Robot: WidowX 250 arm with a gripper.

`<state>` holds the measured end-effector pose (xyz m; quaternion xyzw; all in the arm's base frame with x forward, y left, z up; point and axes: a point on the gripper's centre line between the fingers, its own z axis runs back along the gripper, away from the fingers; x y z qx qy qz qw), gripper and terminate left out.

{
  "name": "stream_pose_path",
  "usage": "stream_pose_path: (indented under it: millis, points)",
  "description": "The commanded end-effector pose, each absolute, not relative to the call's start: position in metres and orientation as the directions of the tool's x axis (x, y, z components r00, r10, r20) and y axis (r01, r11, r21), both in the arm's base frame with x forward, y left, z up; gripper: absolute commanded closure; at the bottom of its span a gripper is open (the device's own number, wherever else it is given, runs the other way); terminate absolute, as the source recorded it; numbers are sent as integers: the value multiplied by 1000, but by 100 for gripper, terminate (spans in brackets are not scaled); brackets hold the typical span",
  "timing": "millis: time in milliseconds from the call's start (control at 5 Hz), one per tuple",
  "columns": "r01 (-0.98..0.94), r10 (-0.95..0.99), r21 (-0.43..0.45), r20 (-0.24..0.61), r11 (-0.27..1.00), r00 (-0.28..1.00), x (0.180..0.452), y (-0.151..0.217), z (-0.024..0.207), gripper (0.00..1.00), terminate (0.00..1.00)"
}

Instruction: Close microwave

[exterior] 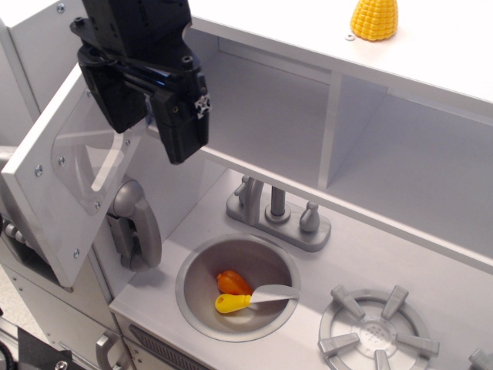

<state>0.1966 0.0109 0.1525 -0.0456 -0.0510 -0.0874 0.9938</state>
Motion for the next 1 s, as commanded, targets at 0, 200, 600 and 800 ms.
stream_pose_path:
  millis: [0, 200, 600, 800]
  points:
    - [178, -169, -82, 109, 981, 980, 197, 11, 153, 0, 0]
    - [195, -182, -100, 130, 976, 975, 191, 19, 176, 0, 0]
    - [83, -68, -88, 166, 993, 984, 174, 71, 193, 0, 0]
    - [30, -19, -60, 176, 998, 984, 173, 94, 182, 0, 0]
